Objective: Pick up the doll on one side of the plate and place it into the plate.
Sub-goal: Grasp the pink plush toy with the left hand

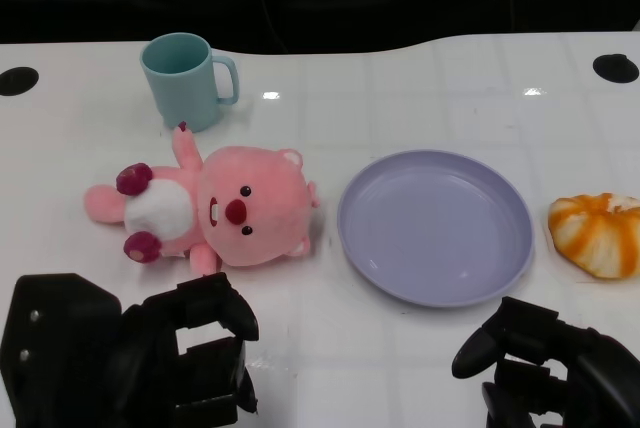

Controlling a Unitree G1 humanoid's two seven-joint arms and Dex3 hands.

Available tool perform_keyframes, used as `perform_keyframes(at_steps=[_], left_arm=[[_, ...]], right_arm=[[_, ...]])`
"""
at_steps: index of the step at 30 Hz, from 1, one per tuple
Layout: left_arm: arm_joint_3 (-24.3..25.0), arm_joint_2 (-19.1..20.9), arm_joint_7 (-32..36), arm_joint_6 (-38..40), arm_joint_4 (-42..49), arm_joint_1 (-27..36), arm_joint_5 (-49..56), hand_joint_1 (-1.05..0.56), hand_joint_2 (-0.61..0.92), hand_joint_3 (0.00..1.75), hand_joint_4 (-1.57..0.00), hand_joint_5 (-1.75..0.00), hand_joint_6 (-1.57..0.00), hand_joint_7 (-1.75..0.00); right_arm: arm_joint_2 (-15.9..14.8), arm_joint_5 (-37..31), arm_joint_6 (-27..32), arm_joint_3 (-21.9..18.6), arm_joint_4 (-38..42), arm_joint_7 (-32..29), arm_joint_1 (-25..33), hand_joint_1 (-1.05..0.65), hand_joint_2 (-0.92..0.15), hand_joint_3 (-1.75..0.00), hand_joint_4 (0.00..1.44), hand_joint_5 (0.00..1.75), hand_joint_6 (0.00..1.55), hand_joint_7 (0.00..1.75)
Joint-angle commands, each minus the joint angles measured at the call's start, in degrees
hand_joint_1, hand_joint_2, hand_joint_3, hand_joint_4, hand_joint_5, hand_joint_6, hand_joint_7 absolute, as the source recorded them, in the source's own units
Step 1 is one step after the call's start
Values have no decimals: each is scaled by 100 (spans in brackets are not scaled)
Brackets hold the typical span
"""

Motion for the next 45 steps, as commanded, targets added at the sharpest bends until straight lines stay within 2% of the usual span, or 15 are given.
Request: perform_keyframes(at_steps=[1,6,10,14,17,18,19,22,25,29,34,39,45], left_arm=[[94,1,-42,-198,50,-42,-17,-9,51,122,-75,-157,-78,-126],[198,-95,-102,-477,52,-35,-134,-14,52,112,-72,-144,-74,-106],[232,-82,-101,-727,5,-50,-116,-20,50,103,-69,-136,-71,-96],[252,71,-129,-1024,-116,-74,51,-28,54,90,-63,-133,-67,-91],[219,244,-247,-1354,-164,-87,247,-25,56,85,-54,-129,-60,-85],[156,422,-289,-1562,-172,-108,509,-25,56,84,-53,-128,-59,-84],[110,572,-320,-1716,-179,-132,736,-28,64,67,-48,-114,-57,-70],[75,811,-411,-2042,-150,-214,1105,-32,83,28,-47,-97,-62,-42],[101,1031,-481,-2438,-6,-401,1457,-33,89,12,-44,-93,-62,-31],[95,1292,-497,-2546,92,-724,1917,-36,88,6,-36,-90,-58,-26],[-183,1789,-434,-2484,134,-1170,3242,-46,91,2,-29,-78,-53,-16],[-455,1959,-394,-2390,268,-1496,4324,-51,88,0,-25,-61,-51,-6],[-806,2225,-661,-2369,585,-1987,5383,-59,91,1,-15,-53,-40,0]], right_arm=[[1,31,-30,-39,20,-8,-40,-9,-65,-107,66,175,48,142],[-11,19,-45,-31,43,3,-46,-8,-65,-107,66,175,48,142],[-1,15,-29,-10,22,-11,-36,-8,-65,-108,66,175,49,143],[10,-28,-51,41,-5,-43,-26,-8,-64,-108,66,175,49,143],[26,-32,-72,63,-13,-60,-22,-8,-64,-108,66,175,49,143],[31,-29,-83,70,-9,-61,-22,-9,-64,-108,67,175,49,143],[31,-27,-94,76,-5,-62,-21,-9,-64,-108,67,175,49,143],[29,-6,-94,74,6,-61,-18,-8,-64,-109,67,175,49,143],[19,34,-46,43,-11,-52,-14,-8,-64,-108,65,175,49,143],[26,49,-60,23,-12,-58,-4,-9,-65,-108,65,175,49,143],[5,37,-84,12,-8,-45,17,-9,-65,-108,65,175,49,143],[-6,43,-114,-11,34,-26,31,-9,-65,-107,65,175,48,143],[-5,47,-120,-38,37,-31,52,-10,-65,-106,65,175,48,143]])
